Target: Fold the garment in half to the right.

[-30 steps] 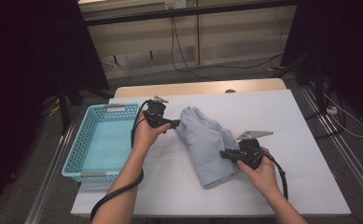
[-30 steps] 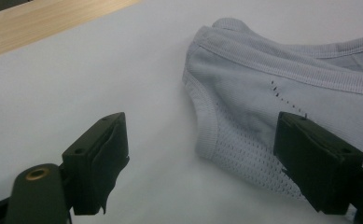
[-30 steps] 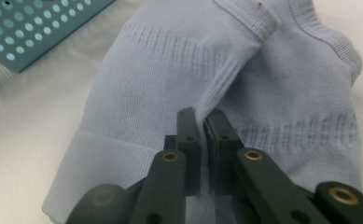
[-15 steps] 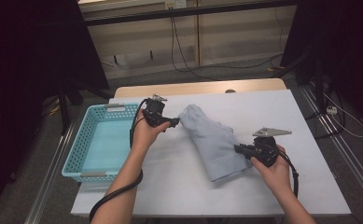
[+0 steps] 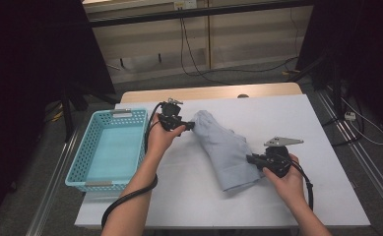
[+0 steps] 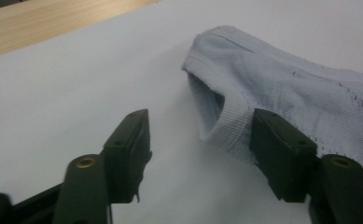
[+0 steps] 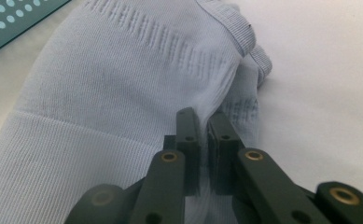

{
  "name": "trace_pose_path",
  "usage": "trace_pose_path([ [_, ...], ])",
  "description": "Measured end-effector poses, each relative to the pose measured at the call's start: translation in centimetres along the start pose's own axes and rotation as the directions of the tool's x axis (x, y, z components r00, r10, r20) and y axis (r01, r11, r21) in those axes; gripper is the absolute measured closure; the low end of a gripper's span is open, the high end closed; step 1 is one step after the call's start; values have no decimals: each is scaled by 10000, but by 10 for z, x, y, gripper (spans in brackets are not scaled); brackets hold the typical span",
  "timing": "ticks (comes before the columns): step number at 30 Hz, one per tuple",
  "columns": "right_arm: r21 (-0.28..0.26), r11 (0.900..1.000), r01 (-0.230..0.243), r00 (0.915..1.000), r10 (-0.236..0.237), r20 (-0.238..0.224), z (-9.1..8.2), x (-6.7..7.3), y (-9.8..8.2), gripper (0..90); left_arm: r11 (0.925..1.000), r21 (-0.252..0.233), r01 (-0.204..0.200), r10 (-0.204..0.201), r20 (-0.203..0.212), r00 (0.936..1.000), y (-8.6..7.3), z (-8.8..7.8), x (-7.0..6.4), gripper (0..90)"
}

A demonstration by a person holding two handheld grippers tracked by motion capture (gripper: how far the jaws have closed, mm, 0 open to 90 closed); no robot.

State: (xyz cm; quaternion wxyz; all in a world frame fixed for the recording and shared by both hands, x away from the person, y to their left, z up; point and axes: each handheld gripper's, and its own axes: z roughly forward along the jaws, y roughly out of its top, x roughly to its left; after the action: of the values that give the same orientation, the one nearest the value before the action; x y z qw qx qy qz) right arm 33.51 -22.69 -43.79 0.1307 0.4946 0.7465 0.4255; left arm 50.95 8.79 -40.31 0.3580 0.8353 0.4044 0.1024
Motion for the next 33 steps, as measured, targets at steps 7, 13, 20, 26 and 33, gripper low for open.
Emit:
trace_pose_path([
  [7,-247,9996,119,9999,-118,39,-5,-2,6,855,9956,916,198,-234,383,9990,0,3,-1,784],
  [13,-325,9993,160,9995,-151,272,-7,-14,12,856,9944,1024,249,-263,127,9996,4,3,1,900],
  [20,74,9996,261,9990,-263,368,4,-16,10,857,9940,1062,253,-280,245,9993,2,7,3,900],
  [26,478,9983,328,9988,-345,360,11,-17,3,846,9979,653,-10,3,103,9999,0,-2,-7,508],
  [33,264,9984,507,9975,-520,489,7,-20,5,849,9995,322,-12,6,163,9999,-11,-16,-14,287],
])
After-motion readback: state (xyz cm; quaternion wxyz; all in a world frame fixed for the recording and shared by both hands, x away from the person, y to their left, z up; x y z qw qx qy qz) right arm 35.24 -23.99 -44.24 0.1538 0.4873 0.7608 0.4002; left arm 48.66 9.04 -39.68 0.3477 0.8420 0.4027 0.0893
